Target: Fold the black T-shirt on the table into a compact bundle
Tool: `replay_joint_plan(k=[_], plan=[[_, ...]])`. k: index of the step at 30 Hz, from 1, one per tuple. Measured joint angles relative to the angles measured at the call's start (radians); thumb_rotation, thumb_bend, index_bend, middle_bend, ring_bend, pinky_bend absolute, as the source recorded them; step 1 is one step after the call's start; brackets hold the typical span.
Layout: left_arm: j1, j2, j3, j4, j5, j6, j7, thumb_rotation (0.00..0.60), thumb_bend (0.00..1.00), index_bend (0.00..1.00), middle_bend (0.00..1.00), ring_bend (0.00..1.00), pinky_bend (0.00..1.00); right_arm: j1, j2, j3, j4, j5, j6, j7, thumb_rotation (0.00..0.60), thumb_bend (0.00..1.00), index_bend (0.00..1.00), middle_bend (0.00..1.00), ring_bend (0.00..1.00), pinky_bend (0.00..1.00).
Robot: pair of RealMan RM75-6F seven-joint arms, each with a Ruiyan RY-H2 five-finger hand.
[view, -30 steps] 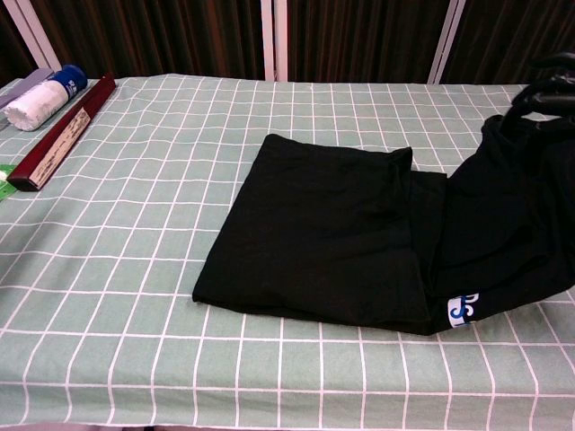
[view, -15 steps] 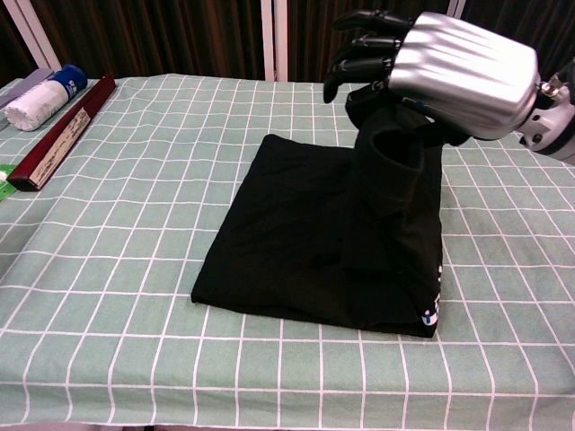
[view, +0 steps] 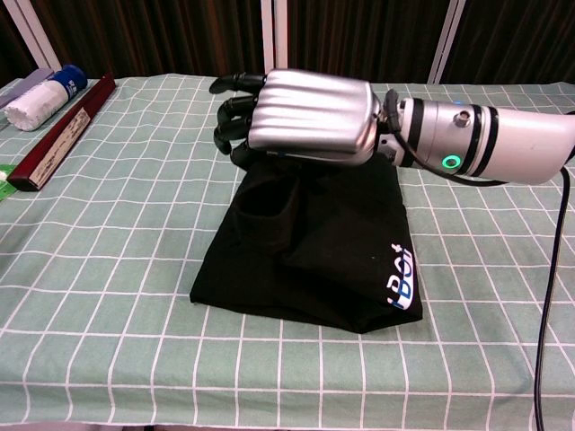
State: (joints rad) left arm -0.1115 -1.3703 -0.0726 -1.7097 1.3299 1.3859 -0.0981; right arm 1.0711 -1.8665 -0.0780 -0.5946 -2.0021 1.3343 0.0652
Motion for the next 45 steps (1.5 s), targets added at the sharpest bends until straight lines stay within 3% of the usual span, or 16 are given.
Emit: replay_joint_plan(k=[4,6,9,16,21,24,29,32,37,45], plan=[[0.009,0.001,0.008,0.006,0.008,0.007,-0.011,0.283,0.45,0.13,0.17,0.22,0.30,0.015,-0.062,-0.021,0.057,0.005,-0.087,-0.001,0.600,0.49,0.43,0.28,0.17,0.08],[0.012,0.002,0.010,0.008,0.012,0.009,-0.017,0.284,0.45,0.13,0.17,0.22,0.30,0.014,-0.086,-0.030,0.076,0.016,-0.134,-0.009,0.600,0.32,0.23,0.19,0.08,0.02],[0.016,0.002,0.012,0.012,0.019,0.013,-0.025,0.281,0.45,0.13,0.17,0.22,0.30,0.004,-0.103,-0.029,0.079,0.051,-0.184,-0.039,0.600,0.20,0.04,0.10,0.00,0.00],[0.017,0.010,0.010,0.005,0.035,0.023,-0.021,0.287,0.45,0.13,0.17,0.22,0.30,-0.028,-0.046,0.021,-0.040,0.117,-0.129,-0.095,0.600,0.18,0.00,0.06,0.00,0.00],[0.018,0.022,0.007,-0.009,0.042,0.033,-0.012,0.281,0.45,0.13,0.17,0.22,0.30,-0.080,0.064,0.043,-0.223,0.157,-0.068,-0.124,0.600,0.44,0.01,0.11,0.02,0.04],[0.018,0.025,0.005,-0.013,0.043,0.035,-0.005,0.283,0.45,0.13,0.17,0.22,0.30,-0.129,0.147,0.038,-0.377,0.194,-0.061,-0.134,0.600,0.62,0.06,0.15,0.07,0.15],[0.010,0.022,0.001,-0.016,0.035,0.019,0.001,0.287,0.45,0.13,0.17,0.22,0.30,-0.228,0.276,0.002,-0.649,0.273,-0.080,-0.115,0.600,0.77,0.06,0.16,0.07,0.19],[0.004,0.019,-0.001,-0.020,0.034,0.011,0.014,0.286,0.45,0.13,0.17,0.22,0.30,-0.274,0.313,-0.024,-0.756,0.310,-0.105,-0.036,0.600,0.79,0.06,0.15,0.07,0.19],[0.002,0.018,0.003,-0.034,0.035,0.009,0.032,0.285,0.45,0.13,0.17,0.22,0.30,-0.315,0.297,-0.070,-0.757,0.312,-0.144,0.144,0.600,0.82,0.06,0.15,0.07,0.19],[0.007,0.021,0.005,-0.036,0.027,0.013,0.036,0.288,0.45,0.13,0.17,0.22,0.30,-0.347,0.153,-0.109,-0.572,0.276,-0.183,0.332,0.600,0.90,0.06,0.14,0.07,0.19]])
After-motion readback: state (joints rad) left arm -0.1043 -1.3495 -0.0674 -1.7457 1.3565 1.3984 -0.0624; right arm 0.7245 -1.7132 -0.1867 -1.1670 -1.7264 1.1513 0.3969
